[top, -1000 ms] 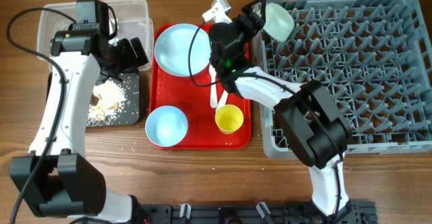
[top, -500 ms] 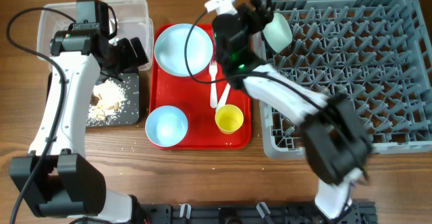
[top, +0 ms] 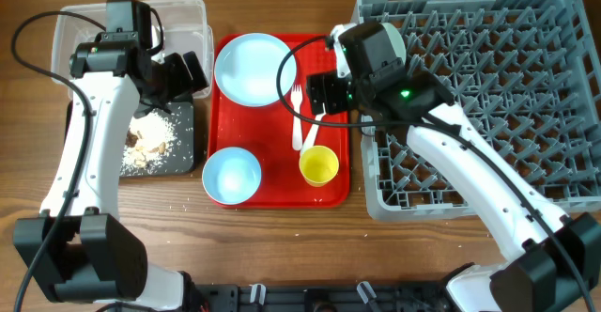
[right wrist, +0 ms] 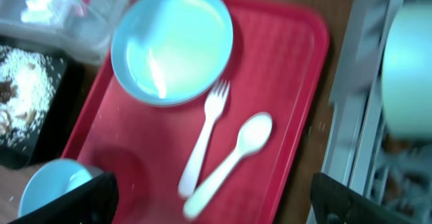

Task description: Sort waste into correct bins and load items into the dishwasher rack

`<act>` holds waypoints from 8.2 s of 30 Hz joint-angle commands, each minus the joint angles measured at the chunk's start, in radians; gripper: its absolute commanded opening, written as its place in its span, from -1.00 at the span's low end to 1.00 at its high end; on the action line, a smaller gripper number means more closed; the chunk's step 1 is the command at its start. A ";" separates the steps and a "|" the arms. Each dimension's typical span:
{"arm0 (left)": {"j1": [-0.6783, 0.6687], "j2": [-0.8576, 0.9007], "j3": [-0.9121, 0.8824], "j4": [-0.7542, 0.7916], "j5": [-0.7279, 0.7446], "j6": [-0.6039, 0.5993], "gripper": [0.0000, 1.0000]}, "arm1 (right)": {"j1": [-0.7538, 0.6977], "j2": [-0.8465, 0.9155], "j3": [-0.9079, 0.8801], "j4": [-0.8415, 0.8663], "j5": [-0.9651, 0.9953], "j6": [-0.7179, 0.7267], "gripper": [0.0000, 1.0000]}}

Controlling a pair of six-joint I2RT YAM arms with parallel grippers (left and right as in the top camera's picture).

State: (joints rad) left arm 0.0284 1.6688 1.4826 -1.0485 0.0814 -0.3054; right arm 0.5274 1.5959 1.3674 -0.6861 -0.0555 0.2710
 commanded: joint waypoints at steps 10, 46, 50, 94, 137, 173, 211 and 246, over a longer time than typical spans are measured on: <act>0.002 0.000 0.013 -0.022 0.037 0.014 0.98 | 0.002 0.004 -0.002 -0.153 -0.134 0.125 0.66; 0.302 0.001 0.013 -0.014 -0.004 0.005 1.00 | 0.270 0.430 0.011 0.120 -0.372 0.116 -0.45; 0.302 0.001 0.013 -0.014 -0.004 0.005 1.00 | 0.270 0.430 0.011 0.116 -0.364 0.125 -0.89; 0.302 0.001 0.013 -0.014 -0.004 0.005 1.00 | 0.073 0.168 -0.215 -0.061 1.277 -0.014 -0.91; -0.082 0.002 -0.018 -0.093 0.309 0.093 0.79 | -0.435 -0.201 0.056 -0.150 -0.039 -0.035 0.96; -0.394 0.151 -0.042 0.005 0.494 -0.045 -0.92 | -0.435 -0.195 0.051 -0.116 -0.384 -0.032 0.95; -0.039 0.142 -0.042 0.312 1.495 0.029 -0.92 | -0.196 0.114 0.031 0.558 -1.221 -0.046 0.50; -0.040 0.143 -0.042 0.218 0.422 0.040 0.61 | -0.363 -0.243 0.064 -0.856 -0.064 0.132 0.04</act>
State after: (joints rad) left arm -0.0086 1.8267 1.4406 -0.8268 0.5644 -0.2897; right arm 0.1150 1.3411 1.4654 -1.5204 -0.2283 0.3309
